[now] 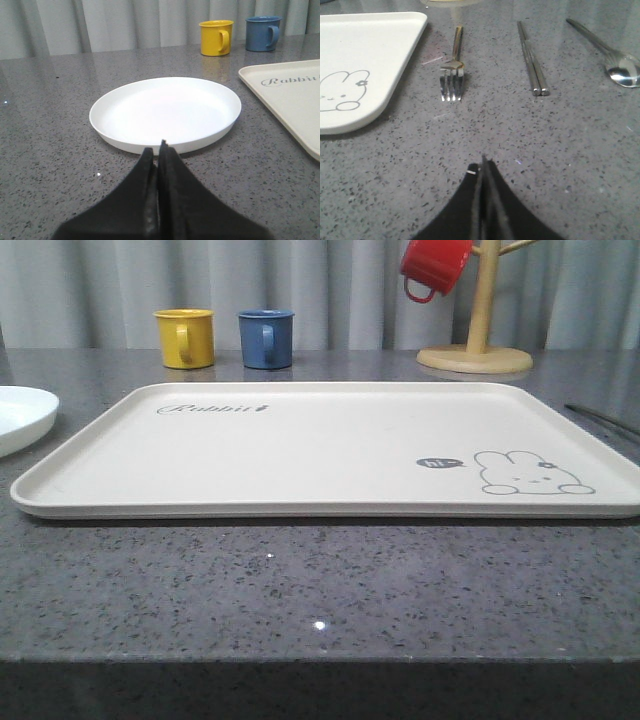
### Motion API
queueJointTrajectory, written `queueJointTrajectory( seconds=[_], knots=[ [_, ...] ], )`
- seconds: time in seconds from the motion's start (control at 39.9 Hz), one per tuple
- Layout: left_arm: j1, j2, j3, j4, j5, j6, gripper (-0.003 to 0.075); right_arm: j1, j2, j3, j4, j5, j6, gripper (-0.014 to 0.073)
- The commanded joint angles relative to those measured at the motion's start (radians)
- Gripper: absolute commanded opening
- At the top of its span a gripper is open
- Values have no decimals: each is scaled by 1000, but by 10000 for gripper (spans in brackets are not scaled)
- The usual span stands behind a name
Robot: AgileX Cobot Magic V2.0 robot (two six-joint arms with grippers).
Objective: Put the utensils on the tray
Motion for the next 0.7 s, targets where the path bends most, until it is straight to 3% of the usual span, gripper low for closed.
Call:
queueJointTrajectory(
  seconds=[0.0,0.68],
  knots=[
    [0,-20,-3,-3,-88,-8,-18,-6,-16,-1,2,-78,-3,-69],
    [0,-20,-3,-3,-93,-8,-18,-6,-16,-1,2,-97,-3,-69]
  ],
)
